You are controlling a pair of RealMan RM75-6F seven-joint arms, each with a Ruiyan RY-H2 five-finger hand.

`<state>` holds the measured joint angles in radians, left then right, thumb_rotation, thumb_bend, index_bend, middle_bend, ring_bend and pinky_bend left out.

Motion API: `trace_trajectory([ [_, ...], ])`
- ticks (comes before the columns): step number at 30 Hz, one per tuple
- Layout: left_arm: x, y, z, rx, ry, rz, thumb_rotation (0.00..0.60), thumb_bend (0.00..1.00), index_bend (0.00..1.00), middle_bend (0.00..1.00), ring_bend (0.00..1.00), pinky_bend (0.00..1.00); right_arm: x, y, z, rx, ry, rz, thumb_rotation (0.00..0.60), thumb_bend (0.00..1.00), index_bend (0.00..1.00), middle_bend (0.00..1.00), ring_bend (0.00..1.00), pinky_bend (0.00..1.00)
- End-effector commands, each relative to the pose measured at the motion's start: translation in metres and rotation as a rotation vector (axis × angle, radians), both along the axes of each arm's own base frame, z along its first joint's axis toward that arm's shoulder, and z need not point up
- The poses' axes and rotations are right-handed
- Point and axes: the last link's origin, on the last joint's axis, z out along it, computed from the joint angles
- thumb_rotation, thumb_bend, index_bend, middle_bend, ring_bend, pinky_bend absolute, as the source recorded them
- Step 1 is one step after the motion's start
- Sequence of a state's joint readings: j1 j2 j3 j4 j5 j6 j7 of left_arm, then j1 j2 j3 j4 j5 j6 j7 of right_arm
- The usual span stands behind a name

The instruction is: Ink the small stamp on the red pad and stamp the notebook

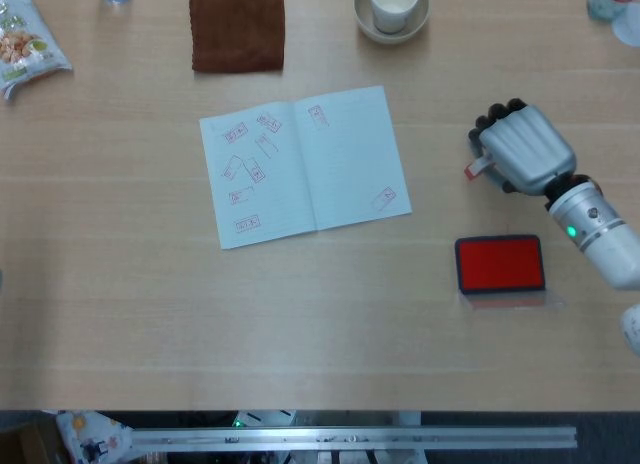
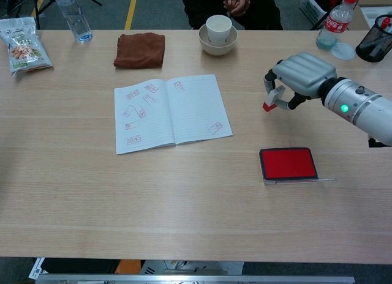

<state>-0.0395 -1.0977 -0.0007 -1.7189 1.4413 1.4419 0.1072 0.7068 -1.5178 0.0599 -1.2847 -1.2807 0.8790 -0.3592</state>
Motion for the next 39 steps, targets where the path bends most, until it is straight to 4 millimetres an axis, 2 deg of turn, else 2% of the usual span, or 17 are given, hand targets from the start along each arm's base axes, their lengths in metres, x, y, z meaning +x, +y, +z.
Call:
trace_trajectory([
  [1, 0.0, 0.0, -0.002, -0.007, 0.0, -0.002, 0.6, 0.32, 0.2, 0.13, 0.15, 0.1, -0.007, 0.001, -0.002, 0.004, 0.015, -0.014, 0.6, 0.39, 0.65, 0.45, 0.3, 0.32],
  [15, -0.002, 0.0, -0.005, -0.016, 0.0, 0.011, 0.6, 0.33, 0.2, 0.13, 0.15, 0.1, -0.023, -0.008, -0.024, 0.014, 0.056, -0.052, 0.6, 0.37, 0.65, 0.44, 0.29, 0.33],
  [39, -0.004, 0.0, -0.006, -0.019, 0.001, 0.014, 0.6, 0.33, 0.2, 0.13, 0.15, 0.1, -0.027, -0.012, -0.027, -0.007, 0.041, -0.063, 0.6, 0.33, 0.51, 0.38, 0.25, 0.32],
])
